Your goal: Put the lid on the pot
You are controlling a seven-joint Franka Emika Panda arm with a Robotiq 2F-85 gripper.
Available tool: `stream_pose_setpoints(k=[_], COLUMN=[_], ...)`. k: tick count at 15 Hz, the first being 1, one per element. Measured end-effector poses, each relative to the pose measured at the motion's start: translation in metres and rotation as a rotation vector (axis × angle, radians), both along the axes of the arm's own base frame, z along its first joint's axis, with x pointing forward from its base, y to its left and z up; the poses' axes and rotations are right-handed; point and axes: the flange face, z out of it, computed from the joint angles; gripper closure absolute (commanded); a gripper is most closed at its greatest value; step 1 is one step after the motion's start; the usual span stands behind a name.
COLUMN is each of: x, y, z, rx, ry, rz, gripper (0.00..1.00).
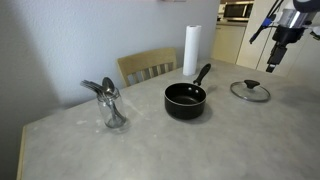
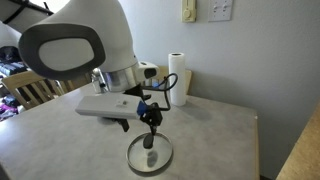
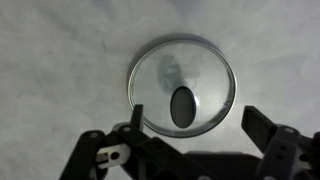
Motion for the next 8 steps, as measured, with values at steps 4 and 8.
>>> stream_pose_setpoints(k=[4, 8], x=[0.001, 0.006], y=[0.0, 0.01], z=[0.001, -0.01], rx=[0.002, -0.008], ry=[-0.003, 0.022], rz=[-0.001, 0.004], gripper=[0.0, 0.0])
